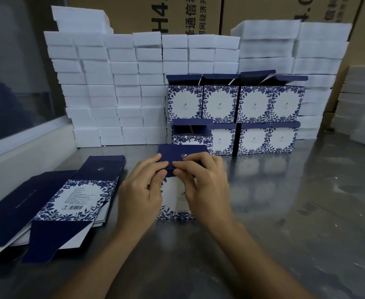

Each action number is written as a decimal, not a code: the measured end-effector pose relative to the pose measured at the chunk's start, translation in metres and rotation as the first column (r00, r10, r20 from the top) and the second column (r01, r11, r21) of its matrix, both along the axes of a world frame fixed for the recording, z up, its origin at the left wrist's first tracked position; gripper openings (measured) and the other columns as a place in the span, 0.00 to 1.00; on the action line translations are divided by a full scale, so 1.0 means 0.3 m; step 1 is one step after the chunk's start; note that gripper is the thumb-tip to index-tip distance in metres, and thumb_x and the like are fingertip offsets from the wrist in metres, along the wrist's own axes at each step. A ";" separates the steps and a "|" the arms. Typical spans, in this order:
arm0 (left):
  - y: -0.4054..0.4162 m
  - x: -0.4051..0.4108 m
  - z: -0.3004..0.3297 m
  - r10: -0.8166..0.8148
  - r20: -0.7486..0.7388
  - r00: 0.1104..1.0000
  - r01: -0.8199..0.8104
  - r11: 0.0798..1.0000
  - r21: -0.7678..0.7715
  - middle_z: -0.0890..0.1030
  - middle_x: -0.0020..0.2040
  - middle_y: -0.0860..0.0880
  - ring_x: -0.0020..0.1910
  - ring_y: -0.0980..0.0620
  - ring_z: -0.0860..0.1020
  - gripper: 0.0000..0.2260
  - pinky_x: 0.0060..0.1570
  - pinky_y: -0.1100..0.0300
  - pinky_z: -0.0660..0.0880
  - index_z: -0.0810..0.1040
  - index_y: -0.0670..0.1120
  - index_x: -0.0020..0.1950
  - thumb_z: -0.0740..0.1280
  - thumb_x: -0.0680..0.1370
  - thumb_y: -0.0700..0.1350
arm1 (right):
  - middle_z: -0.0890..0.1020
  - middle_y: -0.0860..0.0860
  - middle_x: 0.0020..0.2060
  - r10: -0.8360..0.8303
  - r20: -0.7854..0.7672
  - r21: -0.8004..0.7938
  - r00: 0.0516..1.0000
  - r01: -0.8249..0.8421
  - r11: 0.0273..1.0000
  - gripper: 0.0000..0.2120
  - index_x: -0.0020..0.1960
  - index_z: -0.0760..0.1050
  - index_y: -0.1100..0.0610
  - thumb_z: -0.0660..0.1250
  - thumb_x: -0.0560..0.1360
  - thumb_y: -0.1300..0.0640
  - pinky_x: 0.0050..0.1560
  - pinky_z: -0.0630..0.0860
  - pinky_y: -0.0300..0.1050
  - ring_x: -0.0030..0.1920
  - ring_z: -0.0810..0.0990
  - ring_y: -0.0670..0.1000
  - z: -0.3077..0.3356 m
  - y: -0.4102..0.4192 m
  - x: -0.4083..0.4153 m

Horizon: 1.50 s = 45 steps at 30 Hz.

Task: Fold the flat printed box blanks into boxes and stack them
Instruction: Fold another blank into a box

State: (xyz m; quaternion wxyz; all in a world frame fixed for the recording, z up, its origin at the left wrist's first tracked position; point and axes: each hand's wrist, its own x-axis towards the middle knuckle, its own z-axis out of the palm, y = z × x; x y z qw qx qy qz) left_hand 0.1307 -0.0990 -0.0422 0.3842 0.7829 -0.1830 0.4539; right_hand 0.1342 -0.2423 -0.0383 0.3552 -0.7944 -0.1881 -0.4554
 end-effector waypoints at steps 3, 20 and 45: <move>0.001 0.007 0.000 -0.001 -0.003 1.000 0.001 1.000 -0.011 0.81 0.59 0.48 0.56 0.59 0.77 0.11 0.46 0.63 0.78 0.83 0.42 0.56 0.64 0.79 0.42 | 0.82 0.50 0.51 0.007 0.013 0.035 1.000 -0.008 0.999 0.08 0.54 0.85 0.56 0.70 0.78 0.55 0.50 0.77 0.54 0.54 0.77 0.54 -0.011 -0.019 0.006; 0.016 0.028 -0.011 0.003 -0.006 1.000 -0.004 0.999 -0.033 0.81 0.60 0.50 0.55 0.59 0.78 0.09 0.50 0.75 0.72 0.83 0.43 0.56 0.66 0.79 0.42 | 0.83 0.52 0.55 0.131 -0.050 0.245 0.990 -0.115 0.963 0.09 0.53 0.85 0.64 0.75 0.73 0.64 0.60 0.75 0.33 0.56 0.82 0.48 -0.001 -0.101 0.034; -0.076 0.038 -0.125 -0.223 -0.546 0.808 0.402 0.885 0.233 0.72 0.69 0.61 0.64 0.61 0.74 0.29 0.65 0.57 0.72 0.61 0.67 0.74 0.67 0.78 0.48 | 0.63 0.57 0.76 -0.428 -0.181 0.020 0.885 0.438 0.899 0.28 0.57 0.74 0.54 0.67 0.63 0.38 0.66 0.64 0.63 0.78 0.56 0.61 -0.020 -0.198 0.080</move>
